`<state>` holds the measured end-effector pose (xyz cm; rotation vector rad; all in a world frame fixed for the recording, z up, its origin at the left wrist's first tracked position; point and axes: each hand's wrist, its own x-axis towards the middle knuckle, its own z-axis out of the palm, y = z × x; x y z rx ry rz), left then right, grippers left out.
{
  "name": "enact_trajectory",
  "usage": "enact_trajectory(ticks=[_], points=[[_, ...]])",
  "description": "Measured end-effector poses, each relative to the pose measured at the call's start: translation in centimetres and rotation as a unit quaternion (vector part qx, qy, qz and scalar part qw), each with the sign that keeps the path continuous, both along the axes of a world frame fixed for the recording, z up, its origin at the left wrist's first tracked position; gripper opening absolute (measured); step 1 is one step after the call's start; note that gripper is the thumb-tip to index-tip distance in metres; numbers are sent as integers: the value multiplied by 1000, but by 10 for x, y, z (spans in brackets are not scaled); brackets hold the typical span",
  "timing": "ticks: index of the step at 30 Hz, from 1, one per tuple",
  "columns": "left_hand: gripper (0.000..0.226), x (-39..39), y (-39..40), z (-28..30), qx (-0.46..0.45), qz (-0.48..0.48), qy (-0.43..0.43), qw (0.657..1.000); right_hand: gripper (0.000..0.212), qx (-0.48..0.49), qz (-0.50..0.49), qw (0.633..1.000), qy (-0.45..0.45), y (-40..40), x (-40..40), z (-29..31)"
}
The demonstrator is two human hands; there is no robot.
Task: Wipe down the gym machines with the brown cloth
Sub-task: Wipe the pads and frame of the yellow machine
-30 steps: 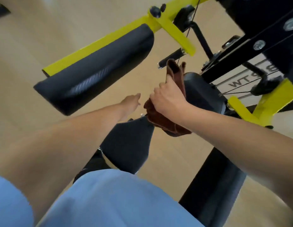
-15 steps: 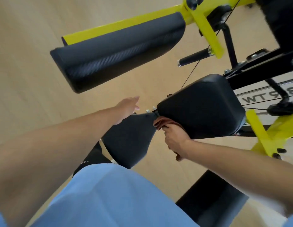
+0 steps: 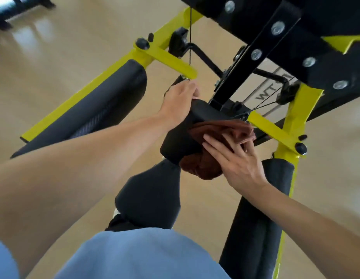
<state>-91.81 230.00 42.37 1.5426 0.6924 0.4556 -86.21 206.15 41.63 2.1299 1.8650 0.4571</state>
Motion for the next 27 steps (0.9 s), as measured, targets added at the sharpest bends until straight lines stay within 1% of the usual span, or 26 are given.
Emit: enact_trajectory(ticks=[1, 2, 3, 5, 6, 7, 8, 10, 11, 14, 15, 17, 19, 20, 22, 24, 25, 27], points=[[48, 9, 0, 7, 8, -19, -3, 1000, 59, 47, -32, 998, 30, -2, -1, 3], [51, 18, -1, 15, 16, -38, -3, 999, 57, 100, -68, 990, 79, -4, 0, 3], [51, 26, -1, 19, 24, -56, 2, 998, 59, 146, -110, 972, 145, -2, -4, 4], [49, 36, -3, 22, 67, -95, 50, 992, 67, 201, -198, 919, 276, 6, -13, 2], [54, 39, -5, 21, 93, -109, 88, 986, 67, 215, -230, 896, 314, 12, -15, 2], [61, 45, -6, 20, 112, -111, 125, 980, 66, 224, -255, 880, 332, 20, -16, 3], [67, 44, -5, 19, 117, -96, 150, 977, 65, 215, -263, 879, 335, 27, -15, 6], [74, 47, -4, 16, 107, -75, 157, 979, 64, 187, -262, 890, 323, 38, -8, 11], [72, 48, -4, 14, 100, -68, 150, 981, 65, 166, -247, 900, 318, 42, -4, 14], [57, 50, -5, 14, 67, -37, 127, 989, 71, 87, -219, 923, 305, 58, 10, 28], [54, 50, -3, 13, 38, -27, 119, 992, 74, 60, -212, 930, 295, 66, 13, 32], [56, 48, 5, 12, -71, -14, 92, 993, 80, 26, -186, 946, 263, 81, 17, 40], [63, 45, 16, 8, -179, 2, 82, 980, 81, 3, -171, 955, 243, 93, 16, 44], [65, 38, 21, 5, -209, 14, 88, 974, 80, -6, -165, 958, 236, 99, 14, 45], [64, 23, 27, -6, -212, 28, 119, 970, 76, -15, -155, 964, 216, 113, 9, 46], [64, 2, 31, -26, -194, 53, 164, 966, 68, -33, -140, 972, 187, 132, 1, 45], [66, -10, 31, -35, -186, 64, 188, 962, 61, -55, -132, 976, 163, 142, -4, 46], [68, -30, 32, -48, -162, 57, 231, 958, 48, -109, -110, 983, 97, 164, -12, 48]])
